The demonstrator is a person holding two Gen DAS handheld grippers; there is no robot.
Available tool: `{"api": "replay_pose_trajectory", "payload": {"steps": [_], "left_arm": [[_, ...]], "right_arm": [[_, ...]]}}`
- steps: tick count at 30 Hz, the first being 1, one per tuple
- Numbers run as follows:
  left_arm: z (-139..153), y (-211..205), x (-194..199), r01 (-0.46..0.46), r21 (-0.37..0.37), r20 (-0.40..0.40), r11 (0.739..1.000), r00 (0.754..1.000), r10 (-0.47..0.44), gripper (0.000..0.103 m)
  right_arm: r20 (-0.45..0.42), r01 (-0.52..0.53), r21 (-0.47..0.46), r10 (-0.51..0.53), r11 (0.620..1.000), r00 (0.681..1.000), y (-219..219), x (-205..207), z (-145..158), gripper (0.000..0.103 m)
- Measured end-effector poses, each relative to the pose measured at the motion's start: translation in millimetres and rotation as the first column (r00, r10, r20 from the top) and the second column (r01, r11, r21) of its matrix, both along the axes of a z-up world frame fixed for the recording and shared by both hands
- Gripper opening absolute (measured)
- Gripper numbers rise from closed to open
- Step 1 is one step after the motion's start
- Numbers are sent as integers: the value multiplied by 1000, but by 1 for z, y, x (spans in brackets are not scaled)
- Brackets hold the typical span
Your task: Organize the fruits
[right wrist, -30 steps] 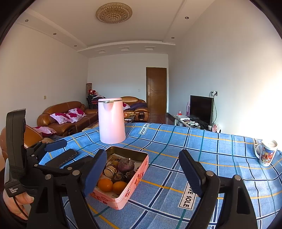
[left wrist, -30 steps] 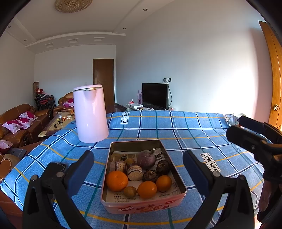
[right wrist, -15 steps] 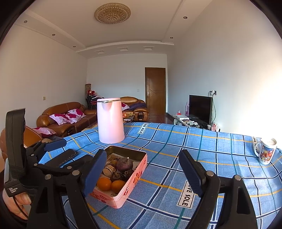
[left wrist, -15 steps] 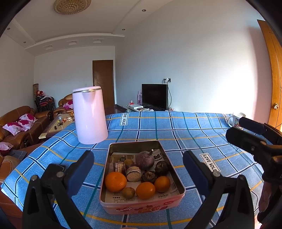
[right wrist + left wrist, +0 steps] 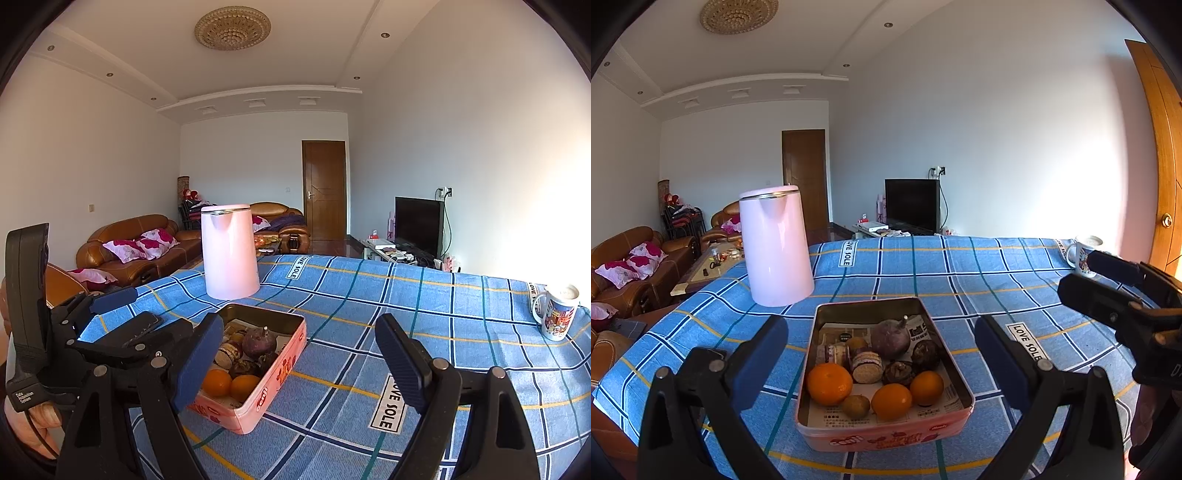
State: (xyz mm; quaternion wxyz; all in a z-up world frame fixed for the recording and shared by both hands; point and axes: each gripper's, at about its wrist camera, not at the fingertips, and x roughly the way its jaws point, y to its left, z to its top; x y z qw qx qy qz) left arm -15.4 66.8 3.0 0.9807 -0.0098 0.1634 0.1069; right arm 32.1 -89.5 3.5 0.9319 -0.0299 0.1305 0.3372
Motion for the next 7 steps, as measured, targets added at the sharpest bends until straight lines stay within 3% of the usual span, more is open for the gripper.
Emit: {"api": "replay_pose_trajectory", "payload": {"steps": [7], "left_arm": [[-1,-3,0,10,3,-3,1000,1000,-10,103]], "right_arm": [[-12,7,-4,-7,1000,1000,-4,3,-3,85]]}}
